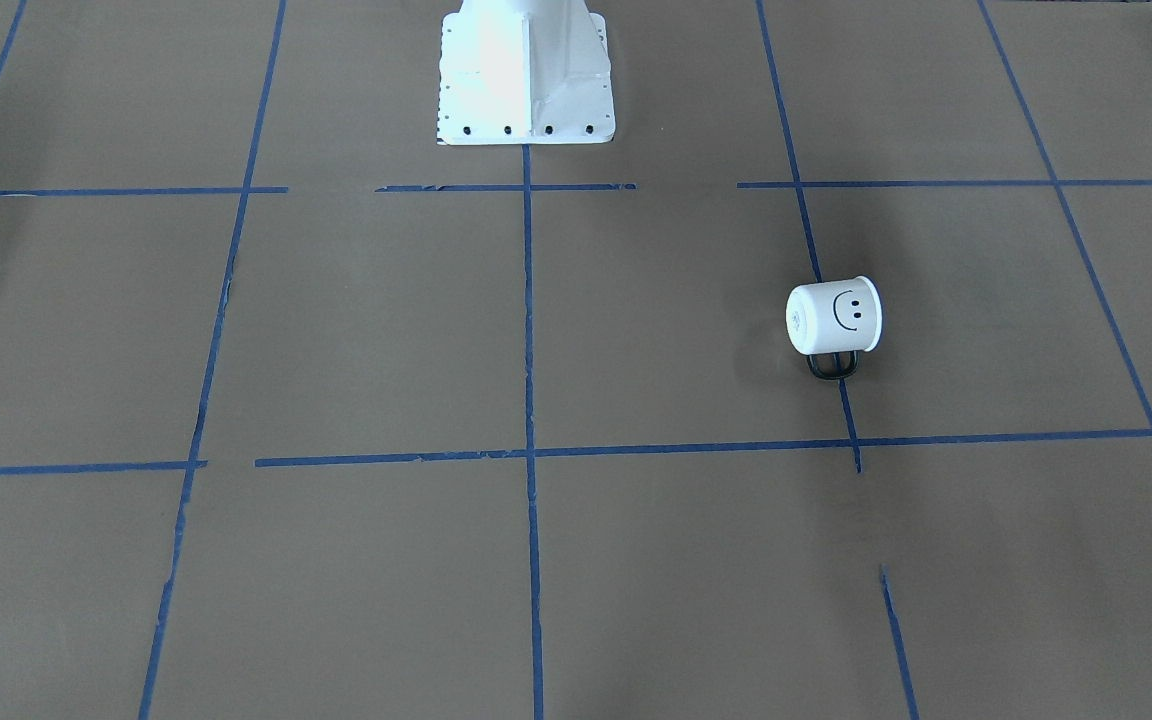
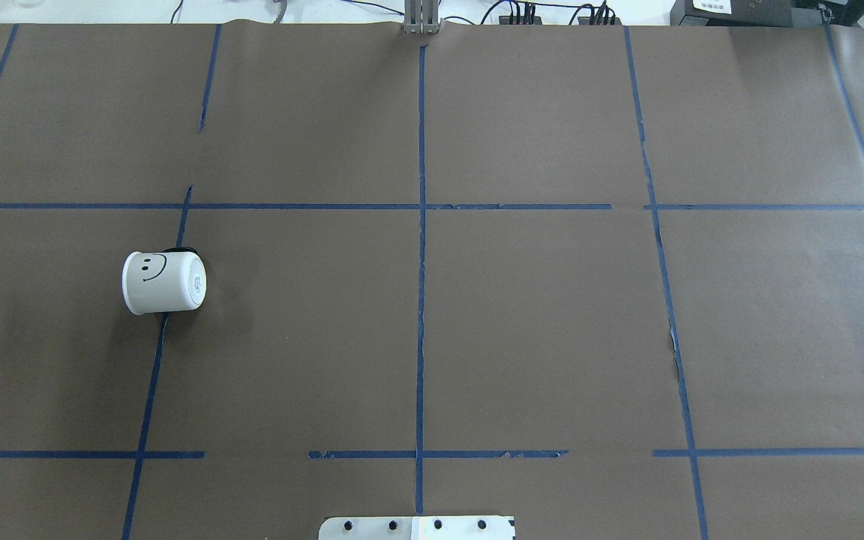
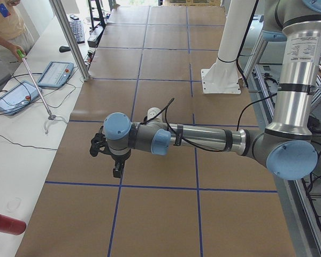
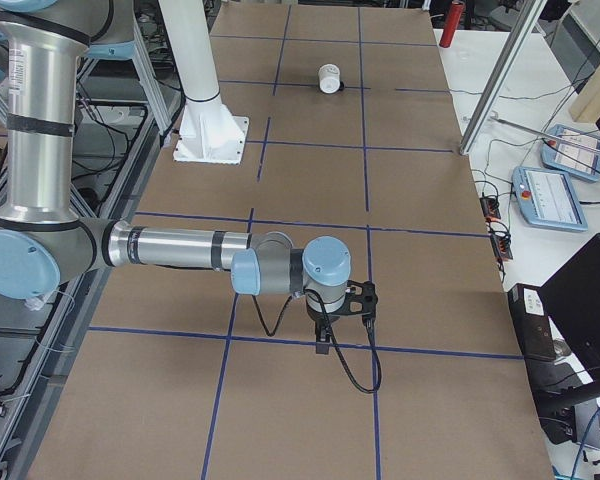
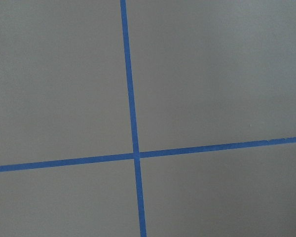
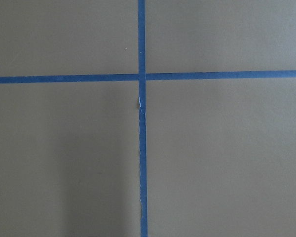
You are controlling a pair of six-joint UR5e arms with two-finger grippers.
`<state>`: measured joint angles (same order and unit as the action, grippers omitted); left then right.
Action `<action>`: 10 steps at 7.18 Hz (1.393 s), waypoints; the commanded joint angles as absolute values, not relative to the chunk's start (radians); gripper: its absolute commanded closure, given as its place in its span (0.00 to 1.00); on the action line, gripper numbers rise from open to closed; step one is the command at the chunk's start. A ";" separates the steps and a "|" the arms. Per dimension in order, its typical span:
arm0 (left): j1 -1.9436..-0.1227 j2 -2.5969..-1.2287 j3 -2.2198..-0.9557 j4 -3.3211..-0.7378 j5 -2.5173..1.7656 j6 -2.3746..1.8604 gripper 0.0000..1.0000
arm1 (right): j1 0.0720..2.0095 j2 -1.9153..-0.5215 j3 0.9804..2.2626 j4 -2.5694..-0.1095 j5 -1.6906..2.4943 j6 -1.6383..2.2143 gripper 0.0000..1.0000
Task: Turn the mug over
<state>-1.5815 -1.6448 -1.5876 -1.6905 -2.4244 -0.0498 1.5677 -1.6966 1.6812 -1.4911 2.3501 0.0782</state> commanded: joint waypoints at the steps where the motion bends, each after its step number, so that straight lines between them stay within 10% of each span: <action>1: -1.580 -1.652 -1.588 -1.687 -2.398 -0.051 0.00 | 1.568 -1.697 1.681 -1.491 2.350 0.078 0.00; 10: -1.554 -1.513 -1.640 -1.976 -2.482 -0.321 0.00 | 1.568 -1.697 1.681 -1.491 2.350 0.078 0.00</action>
